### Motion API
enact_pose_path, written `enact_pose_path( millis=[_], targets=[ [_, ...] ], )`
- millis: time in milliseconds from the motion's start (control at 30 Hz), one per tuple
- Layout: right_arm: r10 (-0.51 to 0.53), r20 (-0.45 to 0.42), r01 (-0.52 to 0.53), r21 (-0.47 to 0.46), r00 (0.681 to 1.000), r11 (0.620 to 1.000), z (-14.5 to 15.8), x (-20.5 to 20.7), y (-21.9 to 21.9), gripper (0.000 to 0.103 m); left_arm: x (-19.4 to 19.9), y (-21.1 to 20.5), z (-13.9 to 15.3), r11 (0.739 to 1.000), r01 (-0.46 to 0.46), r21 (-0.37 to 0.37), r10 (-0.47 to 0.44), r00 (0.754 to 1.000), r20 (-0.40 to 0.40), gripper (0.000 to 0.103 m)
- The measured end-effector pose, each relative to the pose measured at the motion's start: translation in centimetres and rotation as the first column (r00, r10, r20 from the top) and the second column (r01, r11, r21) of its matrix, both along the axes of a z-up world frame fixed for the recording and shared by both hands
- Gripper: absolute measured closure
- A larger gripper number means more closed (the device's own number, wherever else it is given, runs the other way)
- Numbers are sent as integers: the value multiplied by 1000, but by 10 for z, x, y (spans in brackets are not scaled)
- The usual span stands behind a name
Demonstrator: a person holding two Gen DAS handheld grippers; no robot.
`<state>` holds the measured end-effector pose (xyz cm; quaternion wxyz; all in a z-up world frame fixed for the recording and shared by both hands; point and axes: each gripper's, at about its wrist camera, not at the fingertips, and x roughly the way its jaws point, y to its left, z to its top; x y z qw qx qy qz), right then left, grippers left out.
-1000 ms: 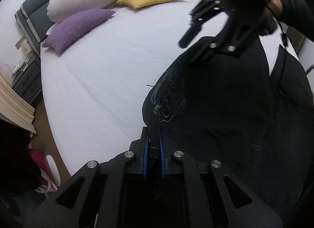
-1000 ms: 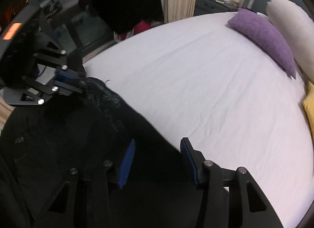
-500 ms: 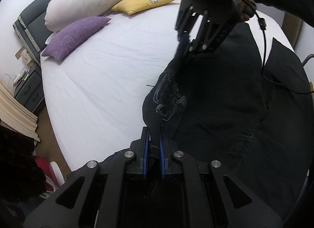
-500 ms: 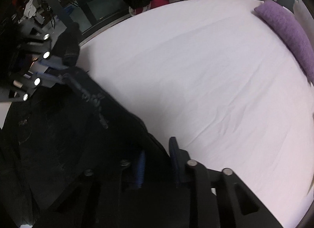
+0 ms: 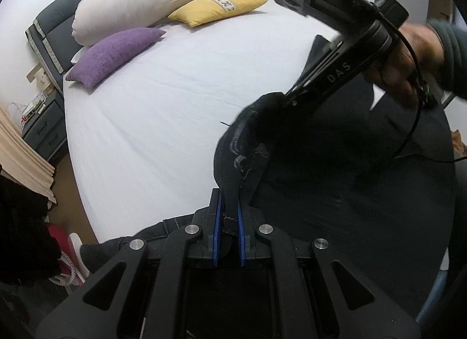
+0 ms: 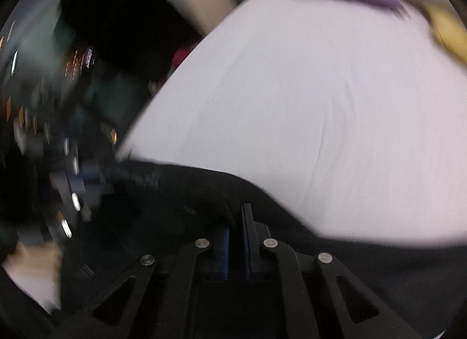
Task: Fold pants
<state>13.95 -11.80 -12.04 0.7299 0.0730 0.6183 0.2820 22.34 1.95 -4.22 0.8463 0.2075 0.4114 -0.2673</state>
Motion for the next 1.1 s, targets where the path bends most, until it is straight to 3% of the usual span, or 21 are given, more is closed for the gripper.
enact_pose_path(
  millis=[133, 367, 600, 833, 1100],
  targets=[
    [-97, -38, 100, 88, 995, 991, -2, -18, -11, 94, -24, -8, 0, 1000, 11, 16, -11, 1000, 6, 95],
    [-149, -124, 163, 118, 981, 980, -5, -42, -35, 94, -81, -26, -11, 990, 113, 82, -115, 993, 21, 95],
    [-59, -83, 60, 10, 995, 998, 16, -87, -41, 94, -129, -50, -28, 967, 203, 155, -206, 979, 0, 95],
    [-37, -52, 34, -58, 998, 998, 31, -117, -35, 94, -157, -60, -28, 961, 235, 147, -233, 972, -30, 95],
    [-7, 42, 14, -170, 999, 985, 40, -145, -62, 94, -184, -66, -37, 947, 270, 173, -265, 963, -53, 95]
  ],
)
